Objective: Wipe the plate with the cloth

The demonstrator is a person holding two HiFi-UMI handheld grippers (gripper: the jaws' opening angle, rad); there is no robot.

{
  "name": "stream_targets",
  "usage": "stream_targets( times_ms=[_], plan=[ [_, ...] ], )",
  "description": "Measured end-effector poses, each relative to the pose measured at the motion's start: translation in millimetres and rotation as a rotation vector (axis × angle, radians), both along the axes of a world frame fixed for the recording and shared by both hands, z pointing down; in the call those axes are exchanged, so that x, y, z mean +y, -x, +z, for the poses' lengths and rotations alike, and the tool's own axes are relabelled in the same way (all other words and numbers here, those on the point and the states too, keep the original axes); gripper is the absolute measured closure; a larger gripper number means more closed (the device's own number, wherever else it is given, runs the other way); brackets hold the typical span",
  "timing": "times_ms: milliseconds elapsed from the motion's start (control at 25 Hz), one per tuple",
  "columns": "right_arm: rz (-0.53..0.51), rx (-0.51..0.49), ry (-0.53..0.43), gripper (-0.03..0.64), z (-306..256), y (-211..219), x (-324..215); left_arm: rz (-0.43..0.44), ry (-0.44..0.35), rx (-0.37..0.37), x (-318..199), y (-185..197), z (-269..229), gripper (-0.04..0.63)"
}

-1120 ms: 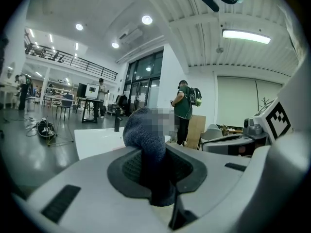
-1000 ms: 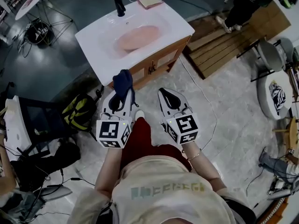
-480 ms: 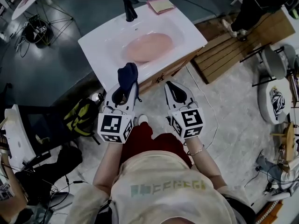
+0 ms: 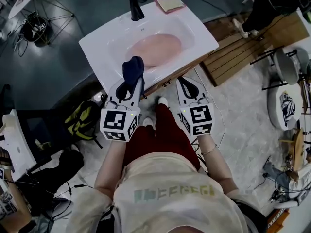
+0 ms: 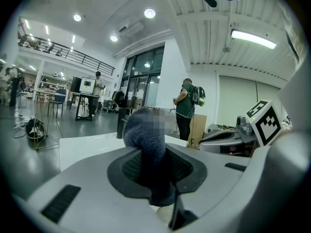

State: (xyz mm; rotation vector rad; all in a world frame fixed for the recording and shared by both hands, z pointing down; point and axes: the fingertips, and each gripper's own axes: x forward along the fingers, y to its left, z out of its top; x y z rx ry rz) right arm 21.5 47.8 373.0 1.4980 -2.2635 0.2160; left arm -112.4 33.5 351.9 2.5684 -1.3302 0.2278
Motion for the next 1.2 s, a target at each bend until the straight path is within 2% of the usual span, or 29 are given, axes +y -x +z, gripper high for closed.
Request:
stream_targets(
  times_ms=[200, 560, 800, 1000, 1200],
  plan=[
    [-0.081, 0.04, 0.034, 0.577, 7, 0, -35, -0.015, 0.004, -0.007, -31, -4, 2, 0.515],
    [-0.294, 0.093, 0.092, 0.577, 17, -5, -98, -0.084, 0.043, -0.019, -101, -23, 6, 0.515],
    [-0.433, 0.175, 0.109, 0.577, 30, -6, -126, -0.136, 0.061, -0.031, -133, -24, 13, 0.515],
    [-0.489, 0.239, 0.09, 0.577, 38, -5, -148, -0.176, 0.085, -0.046, -154, -24, 22, 0.515],
    [-0.538, 0.281, 0.124, 0.577, 57, -7, -153, -0.201, 0.095, -0.064, -169, -24, 29, 0.515]
  ],
)
